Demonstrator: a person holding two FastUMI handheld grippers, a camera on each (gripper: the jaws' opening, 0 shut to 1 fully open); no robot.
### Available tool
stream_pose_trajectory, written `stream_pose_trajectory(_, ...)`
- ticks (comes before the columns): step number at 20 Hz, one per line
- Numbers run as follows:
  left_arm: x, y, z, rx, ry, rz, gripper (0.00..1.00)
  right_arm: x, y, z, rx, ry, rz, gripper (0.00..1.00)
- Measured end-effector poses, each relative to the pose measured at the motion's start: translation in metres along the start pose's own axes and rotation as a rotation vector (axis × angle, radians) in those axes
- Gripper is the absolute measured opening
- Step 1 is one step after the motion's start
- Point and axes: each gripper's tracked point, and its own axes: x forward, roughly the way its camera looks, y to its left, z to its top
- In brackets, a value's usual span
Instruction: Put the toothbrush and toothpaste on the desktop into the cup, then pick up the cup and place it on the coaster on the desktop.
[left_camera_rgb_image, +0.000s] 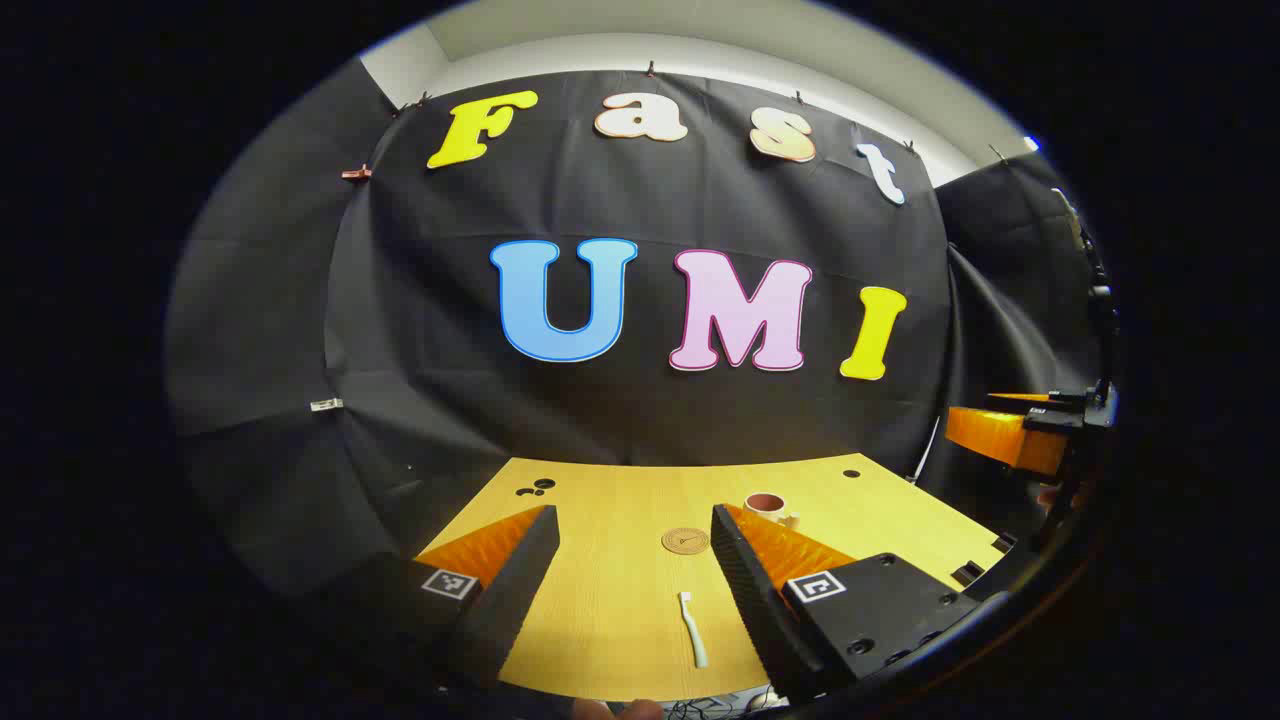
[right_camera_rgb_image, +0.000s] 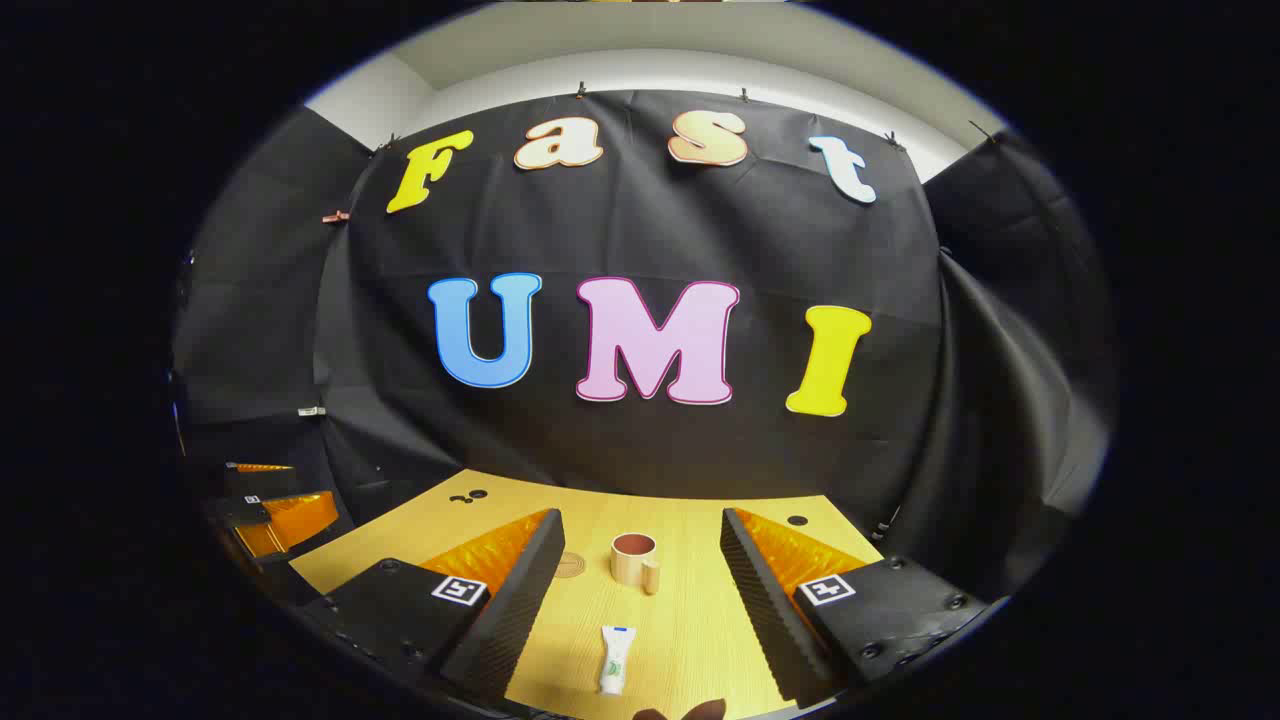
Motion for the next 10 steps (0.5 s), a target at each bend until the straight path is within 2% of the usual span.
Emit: stream_pose_trajectory(10, 0.013, 0.002, -0.01, -0.006, 0.025, 0.016, 0.96, 0.025, 0.012, -0.032, -0.002, 0.128, 0.047, 0.97)
